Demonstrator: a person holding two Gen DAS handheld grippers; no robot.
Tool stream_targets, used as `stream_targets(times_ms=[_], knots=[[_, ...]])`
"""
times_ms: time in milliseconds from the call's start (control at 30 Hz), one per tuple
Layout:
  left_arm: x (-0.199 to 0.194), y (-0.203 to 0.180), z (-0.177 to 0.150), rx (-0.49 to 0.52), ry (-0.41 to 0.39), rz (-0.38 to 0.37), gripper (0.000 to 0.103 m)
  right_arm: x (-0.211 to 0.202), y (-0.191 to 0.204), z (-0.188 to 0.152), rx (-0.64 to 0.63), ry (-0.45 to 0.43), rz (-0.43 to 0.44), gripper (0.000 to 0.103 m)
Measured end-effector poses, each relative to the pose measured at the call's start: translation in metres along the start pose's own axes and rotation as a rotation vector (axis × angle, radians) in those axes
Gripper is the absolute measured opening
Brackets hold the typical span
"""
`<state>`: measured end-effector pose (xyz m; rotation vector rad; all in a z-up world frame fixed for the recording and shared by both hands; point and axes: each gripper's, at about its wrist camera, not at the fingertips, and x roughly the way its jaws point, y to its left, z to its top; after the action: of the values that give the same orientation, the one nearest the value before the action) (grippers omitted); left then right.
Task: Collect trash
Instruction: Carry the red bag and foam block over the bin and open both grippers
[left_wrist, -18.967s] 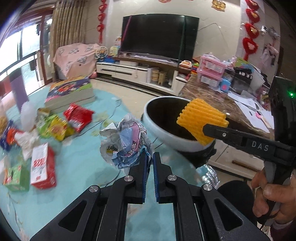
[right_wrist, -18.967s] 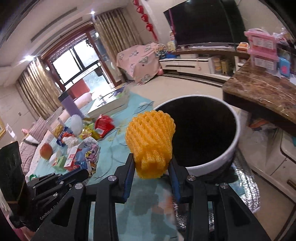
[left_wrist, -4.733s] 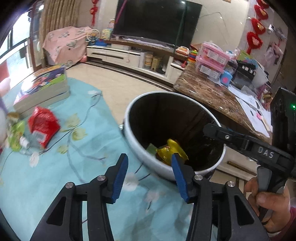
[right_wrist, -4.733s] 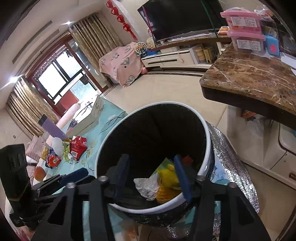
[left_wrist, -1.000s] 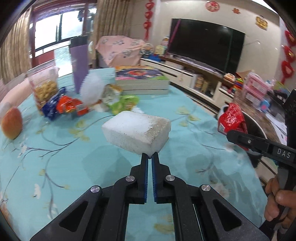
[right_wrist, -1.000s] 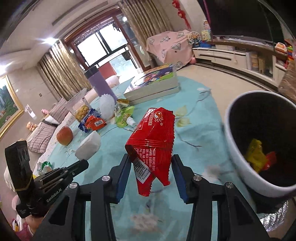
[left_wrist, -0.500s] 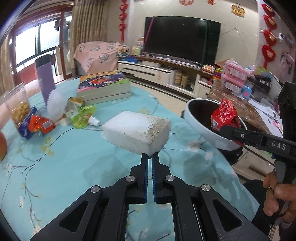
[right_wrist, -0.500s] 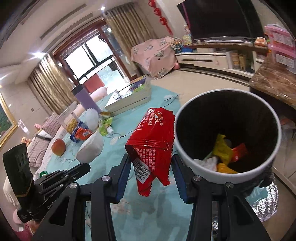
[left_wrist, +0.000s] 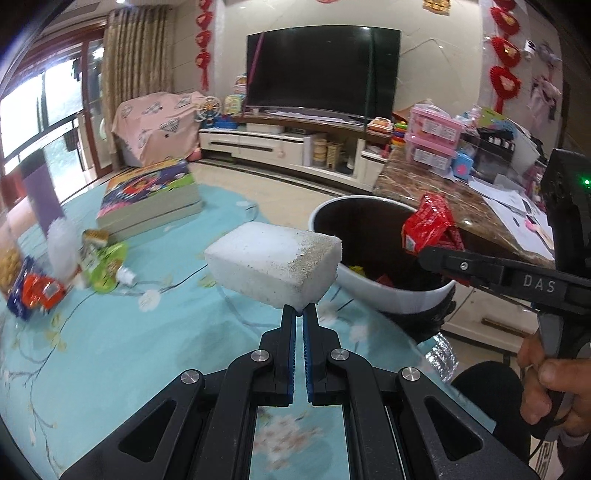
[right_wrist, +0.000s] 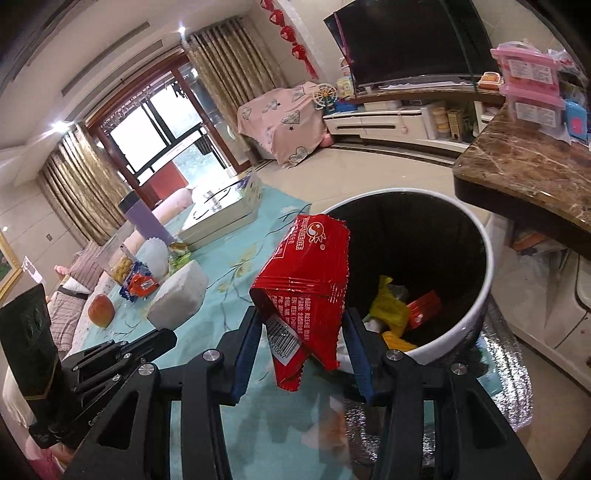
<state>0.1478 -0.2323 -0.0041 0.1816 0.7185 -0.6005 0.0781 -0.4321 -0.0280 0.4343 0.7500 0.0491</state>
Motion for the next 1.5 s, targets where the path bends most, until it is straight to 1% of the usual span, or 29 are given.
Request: stream_targets(times_ms=[267,567,967,1100,1200,1267,1300,1333,1367,1433,1500], knots=[[0.02,-0.023,0.021,0.055,-0.002,-0.032,0.002,-0.002,-0.024,0.009,0.023,0.003,-0.025,0.046],[0.043,-0.04,0.036,0.097,0.013,-0.05,0.002,-0.003,-0.048,0.021,0.052,0.009,-0.04,0.046],[0.07,-0.05,0.05,0.102,0.043,-0.059,0.002,0.008,-0.061,0.031,0.058,0.038,-0.048,0.048],[0.075,-0.052,0.053,0.097,0.056,-0.075,0.004,0.013,-0.064,0.033,0.057,0.049,-0.055,0.049],[0.081,-0.054,0.054,0.1,0.07,-0.079,0.005,0.016,-0.065,0.035,0.057,0.06,-0.059,0.054],[0.082,-0.055,0.054,0.102,0.07,-0.058,0.008,0.017,-0.066,0.037,0.059,0.069,-0.06,0.068],[0.084,-0.056,0.055,0.1,0.073,-0.058,0.012,0.018,-0.067,0.038,0.061,0.069,-0.057,0.069],[0.084,-0.056,0.054,0.095,0.074,-0.06,0.019,0.018,-0.067,0.039,0.06,0.067,-0.059,0.069],[0.083,-0.056,0.054,0.088,0.07,-0.057,0.022,0.017,-0.067,0.04,0.06,0.066,-0.065,0.07],[0.082,-0.054,0.052,0.077,0.064,-0.055,0.031,0.016,-0.067,0.039,0.063,0.058,-0.073,0.07],[0.08,-0.052,0.05,0.063,0.062,-0.054,0.033,0.015,-0.068,0.039,0.067,0.053,-0.076,0.073]])
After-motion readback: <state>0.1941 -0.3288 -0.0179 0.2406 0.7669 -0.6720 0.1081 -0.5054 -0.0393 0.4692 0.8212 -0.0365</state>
